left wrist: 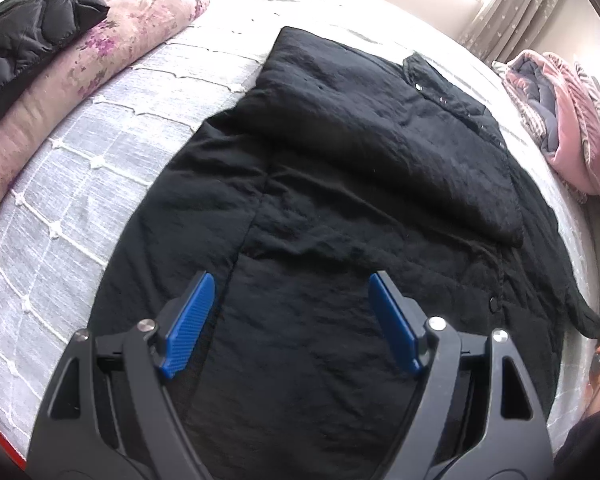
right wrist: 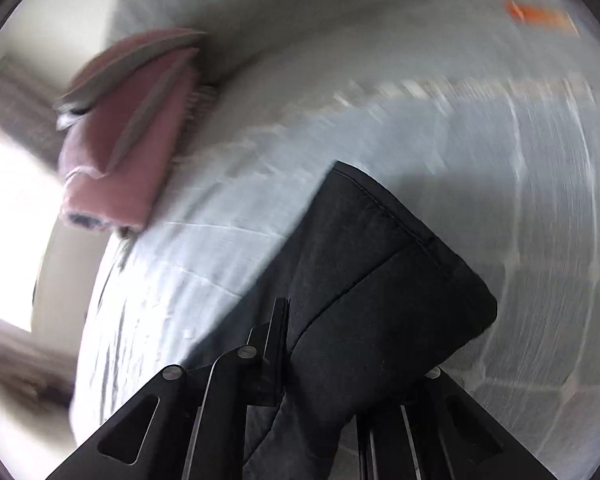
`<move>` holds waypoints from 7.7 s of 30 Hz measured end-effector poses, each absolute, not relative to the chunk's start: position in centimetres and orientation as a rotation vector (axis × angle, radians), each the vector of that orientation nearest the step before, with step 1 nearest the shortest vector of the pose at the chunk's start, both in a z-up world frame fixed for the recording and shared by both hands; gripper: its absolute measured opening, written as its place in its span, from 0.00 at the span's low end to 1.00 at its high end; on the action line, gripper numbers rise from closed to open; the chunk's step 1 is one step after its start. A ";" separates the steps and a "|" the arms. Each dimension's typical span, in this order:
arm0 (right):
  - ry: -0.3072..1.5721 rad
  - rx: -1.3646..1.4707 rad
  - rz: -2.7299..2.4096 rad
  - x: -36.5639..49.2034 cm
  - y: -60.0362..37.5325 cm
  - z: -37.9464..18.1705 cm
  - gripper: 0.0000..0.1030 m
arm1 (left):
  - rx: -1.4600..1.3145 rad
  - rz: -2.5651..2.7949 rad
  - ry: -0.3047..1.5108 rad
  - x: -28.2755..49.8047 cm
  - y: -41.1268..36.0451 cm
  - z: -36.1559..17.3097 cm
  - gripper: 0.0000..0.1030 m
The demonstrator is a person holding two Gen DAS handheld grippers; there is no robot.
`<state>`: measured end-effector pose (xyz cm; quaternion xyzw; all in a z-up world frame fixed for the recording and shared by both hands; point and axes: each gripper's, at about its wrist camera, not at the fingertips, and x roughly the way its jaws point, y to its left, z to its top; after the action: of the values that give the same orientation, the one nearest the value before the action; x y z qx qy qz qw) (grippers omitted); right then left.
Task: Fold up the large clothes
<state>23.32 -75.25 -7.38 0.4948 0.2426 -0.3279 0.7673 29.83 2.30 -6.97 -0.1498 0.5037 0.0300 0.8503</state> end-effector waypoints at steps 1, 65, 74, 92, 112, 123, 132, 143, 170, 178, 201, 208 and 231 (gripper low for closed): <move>0.505 1.024 -0.688 23.7 -74.5 -5.2 0.10 | -0.324 0.071 1.054 29.9 2.6 -6.8 0.78; 0.701 0.228 0.025 42.8 -18.4 -1.2 0.17 | -0.605 0.064 1.073 30.4 9.5 -8.0 0.78; 0.825 0.205 0.338 41.7 -14.9 -2.1 0.68 | -0.624 0.064 1.069 30.2 9.9 -7.9 0.77; 0.848 0.370 0.315 22.6 -28.4 1.7 0.75 | -0.596 0.069 1.068 30.1 9.1 -7.9 0.77; 0.772 0.579 0.145 15.1 -40.3 0.4 0.81 | -0.470 0.023 1.044 23.7 7.3 -4.7 0.77; 0.685 0.415 0.070 8.5 -42.5 3.9 0.83 | -0.422 -0.007 1.028 18.6 7.7 -3.1 0.78; 0.655 0.237 -0.137 3.4 -45.3 3.8 0.91 | -0.425 -0.019 1.055 12.9 9.5 -4.5 0.78; 0.807 0.532 -0.109 -1.8 -52.4 -2.5 0.84 | -0.499 -0.016 1.058 5.5 13.0 -7.7 0.72; 1.125 0.644 -0.017 -1.0 -50.0 -9.2 0.23 | -0.561 -0.064 1.089 6.5 12.0 -11.4 0.68; 1.176 0.590 -0.074 -0.5 -50.0 -9.8 0.42 | -0.495 -0.074 1.065 6.8 10.6 -10.8 0.67; 0.822 0.683 0.115 -3.8 -50.0 -4.7 0.06 | -0.509 -0.122 0.883 4.4 11.2 -5.7 0.10; 0.917 0.690 0.111 -2.5 -50.1 -6.5 0.16 | -0.512 -0.123 1.019 6.2 11.3 -8.9 0.21; 0.940 0.670 0.142 -2.1 -48.4 -6.4 0.07 | -0.420 -0.092 1.004 5.9 9.6 -9.2 0.11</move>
<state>-2.08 -48.39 -6.39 0.3166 0.4438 0.0671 0.8357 5.87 9.65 -9.16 -0.1997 0.4773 -0.0439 0.8546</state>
